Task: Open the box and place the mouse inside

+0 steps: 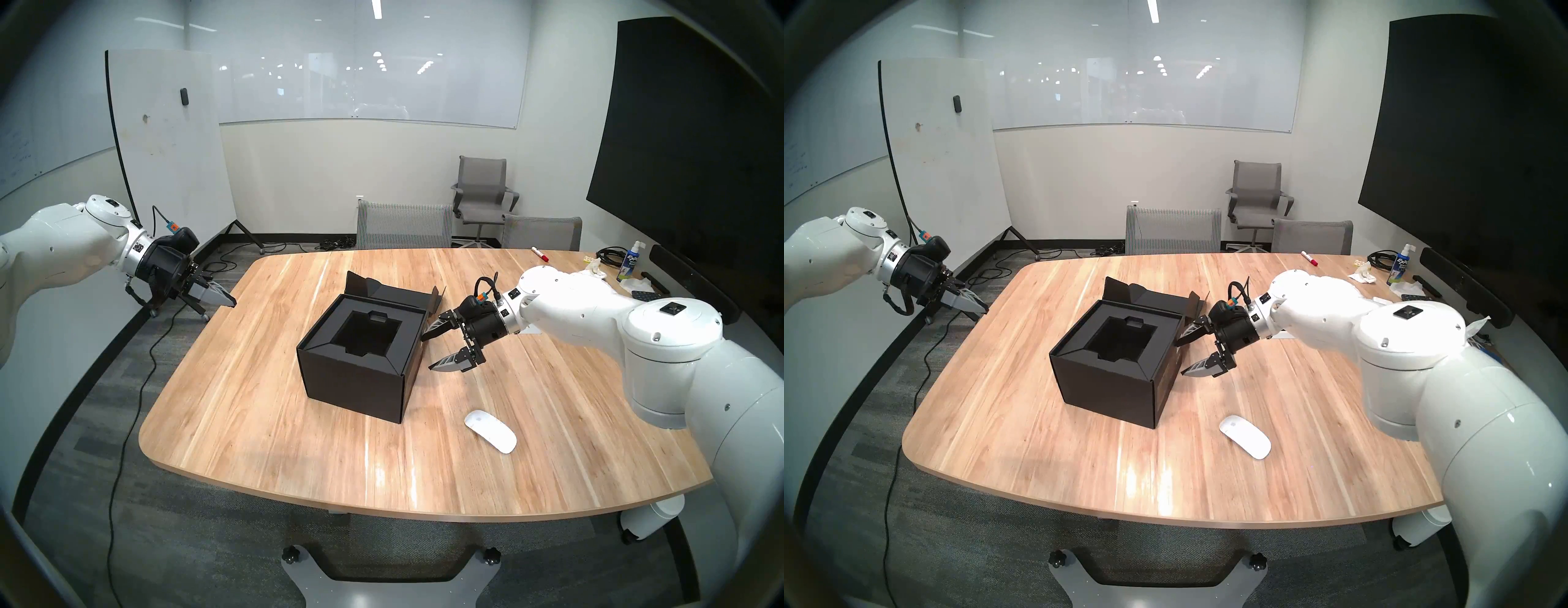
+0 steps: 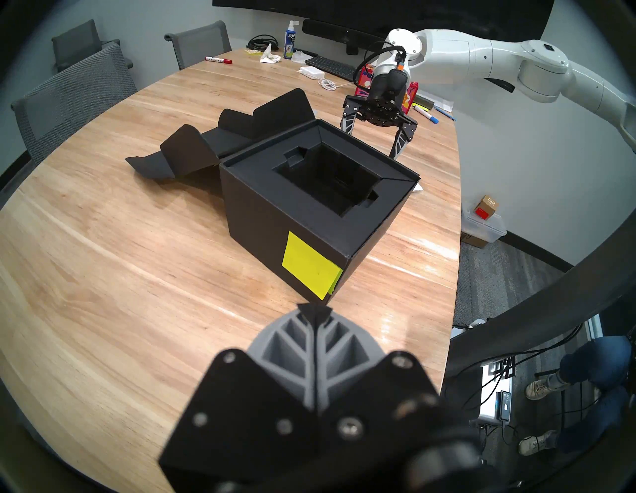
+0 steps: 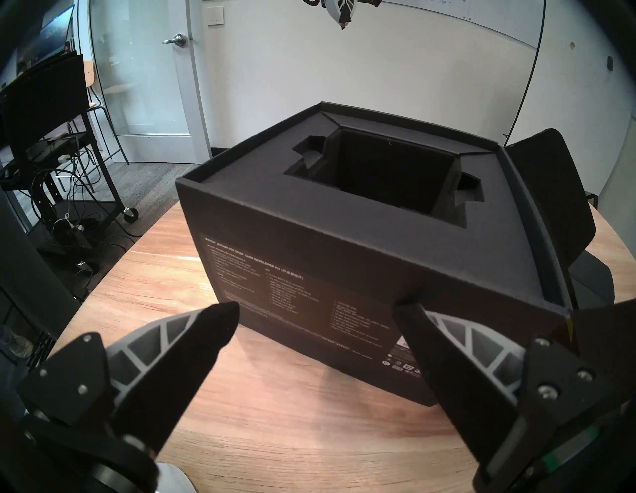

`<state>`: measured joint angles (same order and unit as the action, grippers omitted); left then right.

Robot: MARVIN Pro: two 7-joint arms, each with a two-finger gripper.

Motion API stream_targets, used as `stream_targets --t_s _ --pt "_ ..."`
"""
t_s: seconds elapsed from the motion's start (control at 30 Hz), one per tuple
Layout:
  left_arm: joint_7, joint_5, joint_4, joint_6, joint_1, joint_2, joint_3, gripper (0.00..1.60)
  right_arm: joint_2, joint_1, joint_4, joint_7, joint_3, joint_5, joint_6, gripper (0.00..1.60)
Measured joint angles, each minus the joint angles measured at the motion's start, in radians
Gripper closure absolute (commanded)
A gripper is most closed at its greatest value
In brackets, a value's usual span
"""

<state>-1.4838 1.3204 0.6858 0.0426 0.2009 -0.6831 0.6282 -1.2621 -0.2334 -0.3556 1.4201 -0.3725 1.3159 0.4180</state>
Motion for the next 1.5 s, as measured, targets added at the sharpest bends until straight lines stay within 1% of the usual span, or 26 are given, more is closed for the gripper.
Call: stream_targets --t_s 0.47,0.73,1.0,1.5 --pt "0.000 0.007 0.000 0.000 0.001 -0.001 0.008 1.60 0.031 0.000 -0.050 0.037 0.008 0.007 -0.041 0.00" --pt "0.000 0.012 0.000 0.000 0.002 -0.002 0.012 1.60 0.065 0.000 -0.092 0.058 0.012 0.016 -0.066 0.00" --pt "0.000 0.016 0.000 0.000 0.004 -0.003 0.019 1.60 0.116 0.001 -0.163 0.064 0.013 0.026 -0.095 0.00" --pt "0.000 0.024 0.000 0.000 0.007 -0.004 0.029 1.60 0.223 0.012 -0.357 0.064 0.014 0.041 -0.154 0.00"
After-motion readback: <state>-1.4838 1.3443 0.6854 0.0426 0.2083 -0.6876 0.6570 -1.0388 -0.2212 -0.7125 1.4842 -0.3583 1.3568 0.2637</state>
